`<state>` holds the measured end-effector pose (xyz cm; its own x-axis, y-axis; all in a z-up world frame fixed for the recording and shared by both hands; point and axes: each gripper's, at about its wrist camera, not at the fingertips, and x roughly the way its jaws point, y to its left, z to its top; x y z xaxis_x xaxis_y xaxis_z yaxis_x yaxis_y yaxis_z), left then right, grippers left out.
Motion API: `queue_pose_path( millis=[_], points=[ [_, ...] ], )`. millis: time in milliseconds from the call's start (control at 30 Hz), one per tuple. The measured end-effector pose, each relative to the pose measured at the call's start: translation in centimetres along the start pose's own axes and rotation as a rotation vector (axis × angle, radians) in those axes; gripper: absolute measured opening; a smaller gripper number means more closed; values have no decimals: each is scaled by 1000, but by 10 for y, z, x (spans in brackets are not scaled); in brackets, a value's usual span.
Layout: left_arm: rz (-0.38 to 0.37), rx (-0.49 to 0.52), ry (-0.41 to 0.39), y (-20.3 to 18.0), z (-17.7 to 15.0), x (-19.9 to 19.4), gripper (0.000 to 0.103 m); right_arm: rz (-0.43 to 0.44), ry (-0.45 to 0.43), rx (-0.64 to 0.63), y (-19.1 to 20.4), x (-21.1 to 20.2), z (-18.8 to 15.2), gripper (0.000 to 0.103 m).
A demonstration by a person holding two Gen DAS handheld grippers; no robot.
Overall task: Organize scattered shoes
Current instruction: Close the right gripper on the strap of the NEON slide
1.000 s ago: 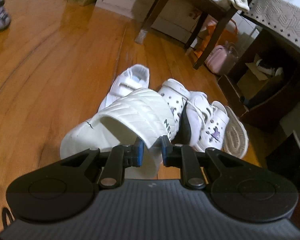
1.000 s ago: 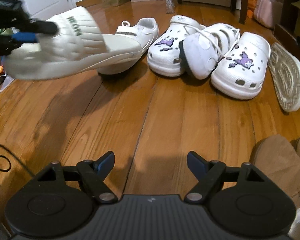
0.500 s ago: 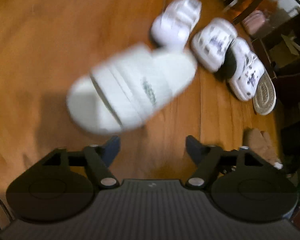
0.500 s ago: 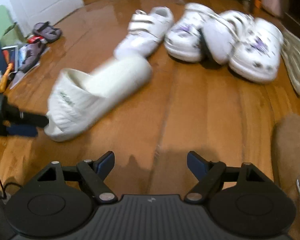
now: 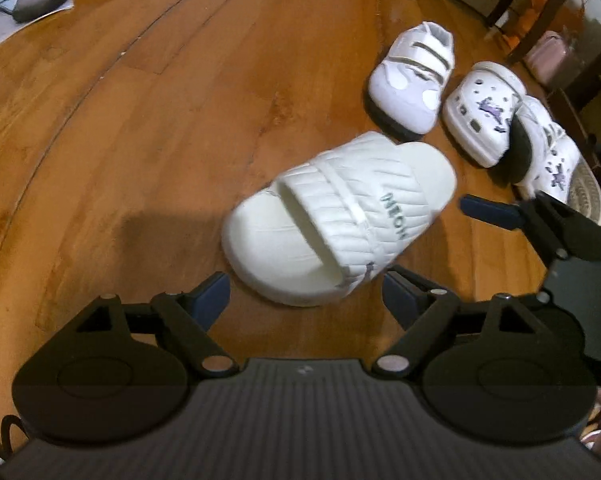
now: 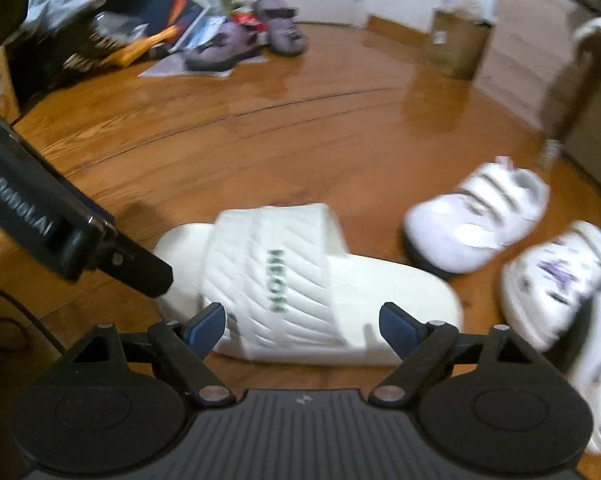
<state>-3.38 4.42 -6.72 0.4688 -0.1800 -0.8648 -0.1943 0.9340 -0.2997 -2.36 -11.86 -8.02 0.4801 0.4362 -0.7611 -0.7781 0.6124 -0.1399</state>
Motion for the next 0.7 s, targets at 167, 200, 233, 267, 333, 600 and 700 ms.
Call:
queue_pose_path(
  millis=[167,200,233,267,333,600,700],
  points=[
    [-33,-47,24,9,1,1,83,87,42,106,-11,23,4,92],
    [-34,-45,23,10,1,1,83,111,61,150,-13,26,2,88],
    [-36,-44,22,10,0,0,83,115,60,164,-13,26,0,87],
    [-39,-47,21,11,0,0,83,118,57,176,-13,24,-2,84],
    [-44,-56,21,13,-1,-1,83,117,47,181,-10,19,-6,65],
    [-46,-77,33,13,-1,3,83,60,39,191,5,3,-14,9],
    [-54,-84,31,15,0,2,83,93,7,271,5,-4,-16,7]
  ],
)
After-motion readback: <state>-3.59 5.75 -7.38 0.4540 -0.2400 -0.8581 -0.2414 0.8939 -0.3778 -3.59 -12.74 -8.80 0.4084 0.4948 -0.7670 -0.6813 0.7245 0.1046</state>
